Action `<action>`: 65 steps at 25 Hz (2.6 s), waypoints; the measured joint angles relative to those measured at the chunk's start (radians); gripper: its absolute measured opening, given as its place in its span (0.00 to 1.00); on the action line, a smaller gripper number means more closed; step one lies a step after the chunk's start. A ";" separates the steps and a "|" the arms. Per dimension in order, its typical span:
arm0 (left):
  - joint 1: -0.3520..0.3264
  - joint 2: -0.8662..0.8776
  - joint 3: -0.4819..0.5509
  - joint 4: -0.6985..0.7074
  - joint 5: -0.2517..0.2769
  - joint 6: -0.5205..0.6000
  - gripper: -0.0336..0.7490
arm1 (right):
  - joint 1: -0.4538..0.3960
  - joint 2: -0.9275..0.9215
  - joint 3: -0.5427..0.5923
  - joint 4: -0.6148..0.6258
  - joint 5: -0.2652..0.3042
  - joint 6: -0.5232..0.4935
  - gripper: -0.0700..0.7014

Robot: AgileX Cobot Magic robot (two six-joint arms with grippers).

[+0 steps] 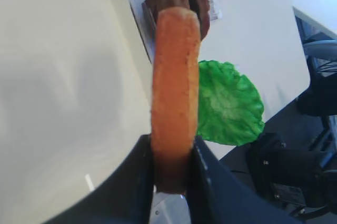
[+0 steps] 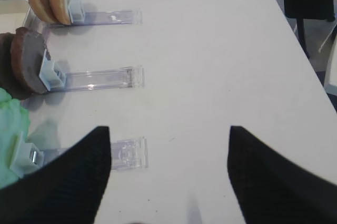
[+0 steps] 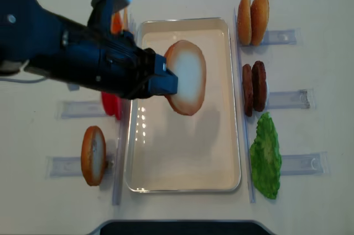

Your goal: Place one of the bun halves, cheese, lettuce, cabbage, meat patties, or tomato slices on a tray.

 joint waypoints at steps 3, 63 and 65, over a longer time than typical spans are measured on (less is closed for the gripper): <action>0.000 0.053 0.062 -0.152 -0.063 0.169 0.22 | 0.000 0.000 0.000 0.000 0.000 0.000 0.71; 0.101 0.048 0.042 0.527 0.032 -0.299 0.84 | 0.000 0.000 0.000 0.000 0.000 0.000 0.71; 0.122 0.019 -0.005 0.607 0.105 -0.327 0.85 | 0.000 0.000 0.000 0.000 0.000 0.000 0.71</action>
